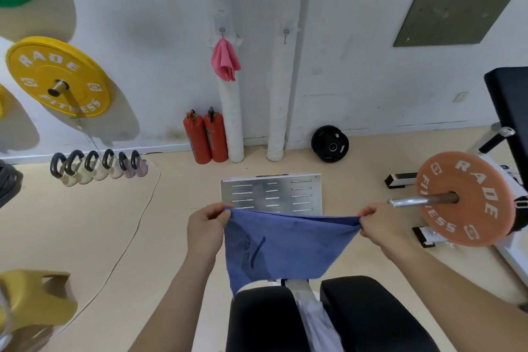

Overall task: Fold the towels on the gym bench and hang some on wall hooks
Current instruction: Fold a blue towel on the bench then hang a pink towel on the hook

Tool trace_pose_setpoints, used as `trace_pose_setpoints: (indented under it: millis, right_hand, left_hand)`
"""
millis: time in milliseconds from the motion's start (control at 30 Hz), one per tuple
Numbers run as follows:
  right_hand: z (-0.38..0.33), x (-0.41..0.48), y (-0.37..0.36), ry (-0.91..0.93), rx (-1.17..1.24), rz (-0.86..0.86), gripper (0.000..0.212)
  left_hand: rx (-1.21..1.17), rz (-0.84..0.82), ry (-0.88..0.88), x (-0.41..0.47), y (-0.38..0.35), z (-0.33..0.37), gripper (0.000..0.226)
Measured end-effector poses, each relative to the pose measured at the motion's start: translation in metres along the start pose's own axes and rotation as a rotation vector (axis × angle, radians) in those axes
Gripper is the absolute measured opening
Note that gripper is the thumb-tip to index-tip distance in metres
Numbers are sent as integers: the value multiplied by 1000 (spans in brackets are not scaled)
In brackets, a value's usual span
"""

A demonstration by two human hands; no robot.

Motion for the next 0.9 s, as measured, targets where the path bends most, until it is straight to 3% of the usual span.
trace_pose_setpoints:
  millis: [100,233,533,700,833,900]
  right_hand:
    - [-17,-1,15,110,-19,86,26]
    - [-25,-14,33,266,-117,233,18]
    - [37,-95,6,360,-191,-32,14]
    - [64,-138,30,400,-48,-12,16]
    - [90,-173,57,349,309,-71,18]
    - [96,-188,73,357,425,-67,21]
  left_hand:
    - [-3,49,-60,-6,5,12,17]
    - [-119,-47,-5,-23,6,20,22]
    - [-66,-266,241,-101,-41,-51,19]
    - [77,-484,316,-173,-97,-94,6]
    - [370,-632,173,-224,-155,-118,45]
    - [491,-594,27,-244,-178,-119,66]
Point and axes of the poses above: each hand's wrist, its own x-axis towards the middle knuckle, its own y-axis out of the back of the hand, z = x × y, the point moved 2 cm from there along x, towards the middle knuckle, and after that the axes turned 8 degrees about -z, right-handed, at the moved point
